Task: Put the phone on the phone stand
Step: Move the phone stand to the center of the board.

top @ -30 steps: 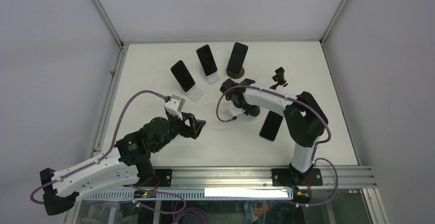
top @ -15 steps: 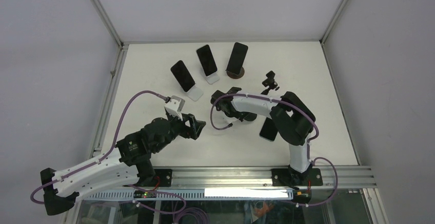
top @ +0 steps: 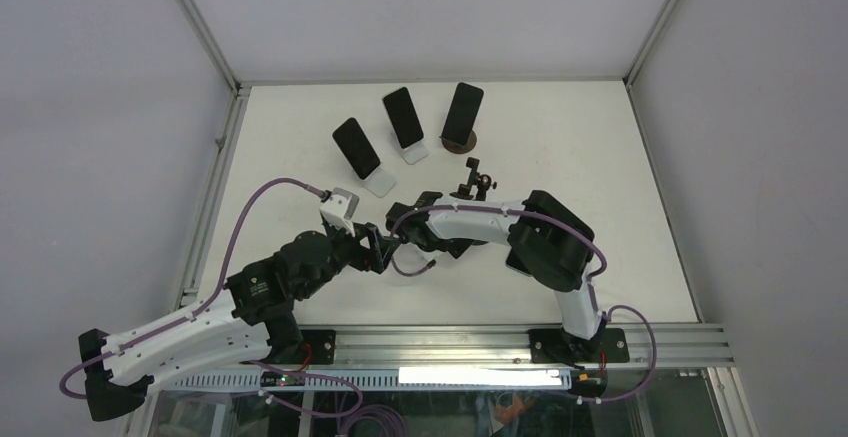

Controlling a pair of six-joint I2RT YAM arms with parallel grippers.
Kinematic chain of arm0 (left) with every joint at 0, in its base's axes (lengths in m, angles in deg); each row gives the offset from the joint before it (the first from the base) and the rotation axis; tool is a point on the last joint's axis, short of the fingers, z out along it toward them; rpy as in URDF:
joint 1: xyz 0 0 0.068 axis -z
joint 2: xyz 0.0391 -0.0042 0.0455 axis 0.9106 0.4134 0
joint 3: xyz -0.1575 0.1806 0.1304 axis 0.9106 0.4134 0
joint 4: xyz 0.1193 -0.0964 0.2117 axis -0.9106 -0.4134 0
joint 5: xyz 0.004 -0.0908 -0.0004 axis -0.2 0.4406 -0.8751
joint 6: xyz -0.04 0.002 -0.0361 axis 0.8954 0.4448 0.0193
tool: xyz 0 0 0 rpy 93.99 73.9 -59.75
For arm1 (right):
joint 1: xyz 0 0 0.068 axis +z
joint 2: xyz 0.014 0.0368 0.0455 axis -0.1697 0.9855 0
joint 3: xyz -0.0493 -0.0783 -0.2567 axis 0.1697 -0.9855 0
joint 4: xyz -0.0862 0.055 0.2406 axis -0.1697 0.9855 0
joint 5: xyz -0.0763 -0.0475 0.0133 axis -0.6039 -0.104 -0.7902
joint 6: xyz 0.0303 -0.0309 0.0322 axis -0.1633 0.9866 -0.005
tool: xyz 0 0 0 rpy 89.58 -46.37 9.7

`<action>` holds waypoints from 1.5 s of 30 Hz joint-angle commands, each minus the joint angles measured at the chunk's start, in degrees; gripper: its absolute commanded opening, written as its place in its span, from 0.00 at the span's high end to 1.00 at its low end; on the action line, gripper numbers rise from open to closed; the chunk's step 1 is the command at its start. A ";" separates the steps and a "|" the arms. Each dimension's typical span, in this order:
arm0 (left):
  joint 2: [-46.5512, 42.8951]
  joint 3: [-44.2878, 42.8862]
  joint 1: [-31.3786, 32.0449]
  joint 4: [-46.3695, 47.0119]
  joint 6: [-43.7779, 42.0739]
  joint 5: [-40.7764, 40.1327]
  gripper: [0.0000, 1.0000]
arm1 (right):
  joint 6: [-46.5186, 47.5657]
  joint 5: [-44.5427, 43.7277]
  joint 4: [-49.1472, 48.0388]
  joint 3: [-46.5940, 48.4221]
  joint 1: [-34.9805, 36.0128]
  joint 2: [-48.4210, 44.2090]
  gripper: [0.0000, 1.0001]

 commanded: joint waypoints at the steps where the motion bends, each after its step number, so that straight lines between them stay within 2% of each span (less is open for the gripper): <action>1: -0.55 -0.13 -0.61 1.91 0.07 0.44 0.25 | -1.43 0.99 4.88 4.74 3.49 -2.81 0.35; 7: -1.63 -1.27 -0.61 1.48 -1.36 0.80 0.25 | -5.99 13.35 12.48 12.73 8.93 -7.60 0.24; 11: -3.90 -2.44 -0.61 0.90 -3.60 0.42 0.25 | -7.39 26.85 19.87 16.57 9.79 -9.97 0.23; 14: -5.99 -3.13 -0.61 0.49 -5.33 0.19 0.25 | -6.36 33.82 23.82 16.00 8.93 -11.98 0.23; 21: -9.07 -5.23 -0.61 0.92 -9.74 4.46 0.25 | -4.88 45.85 28.32 14.06 2.74 -15.36 0.23; 29: -10.24 -7.45 -0.61 9.74 -12.03 16.87 0.25 | -3.82 55.61 29.91 7.01 -1.36 -20.64 0.23; 35: -8.64 -8.22 -0.61 10.26 -13.52 15.90 0.26 | -3.61 67.08 31.17 2.97 -5.51 -27.25 0.23; 39: -6.55 -7.46 -0.61 10.61 -15.79 15.80 0.28 | -6.09 73.16 28.62 -2.77 -8.18 -34.37 0.24; 42: -3.39 -7.22 -0.59 12.44 -19.90 19.76 0.29 | -7.44 77.29 26.50 -6.96 -12.64 -39.80 0.24; 45: 1.19 -7.16 -0.59 15.10 -25.04 25.91 0.29 | -5.36 84.51 27.11 -8.11 -22.23 -43.42 0.24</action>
